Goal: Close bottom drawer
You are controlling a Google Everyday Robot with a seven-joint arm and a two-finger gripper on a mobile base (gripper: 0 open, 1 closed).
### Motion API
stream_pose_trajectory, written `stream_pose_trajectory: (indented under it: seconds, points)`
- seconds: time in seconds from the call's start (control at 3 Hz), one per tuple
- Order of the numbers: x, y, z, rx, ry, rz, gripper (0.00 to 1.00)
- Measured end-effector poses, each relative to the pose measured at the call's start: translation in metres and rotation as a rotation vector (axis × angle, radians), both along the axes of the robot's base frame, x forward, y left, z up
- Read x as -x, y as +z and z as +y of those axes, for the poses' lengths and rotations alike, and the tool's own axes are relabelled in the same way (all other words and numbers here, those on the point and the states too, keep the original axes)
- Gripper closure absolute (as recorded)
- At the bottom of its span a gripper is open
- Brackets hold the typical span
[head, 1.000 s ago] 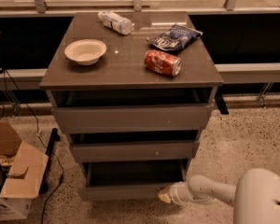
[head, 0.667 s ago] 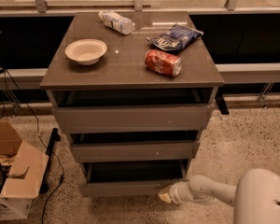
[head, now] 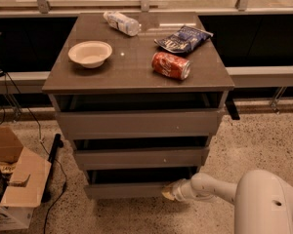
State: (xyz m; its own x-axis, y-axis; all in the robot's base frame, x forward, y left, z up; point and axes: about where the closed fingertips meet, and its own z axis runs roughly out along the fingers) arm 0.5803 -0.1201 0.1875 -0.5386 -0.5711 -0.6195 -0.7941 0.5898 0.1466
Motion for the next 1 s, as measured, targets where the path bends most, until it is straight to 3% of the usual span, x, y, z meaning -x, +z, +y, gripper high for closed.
stream_pose_trajectory:
  seconds: [0.67,1.0]
  points:
    - [0.0036,-0.003,0.0046,-0.004,0.005,0.007,0.0]
    - [0.0036,-0.003,0.0046,-0.004,0.005,0.007,0.0]
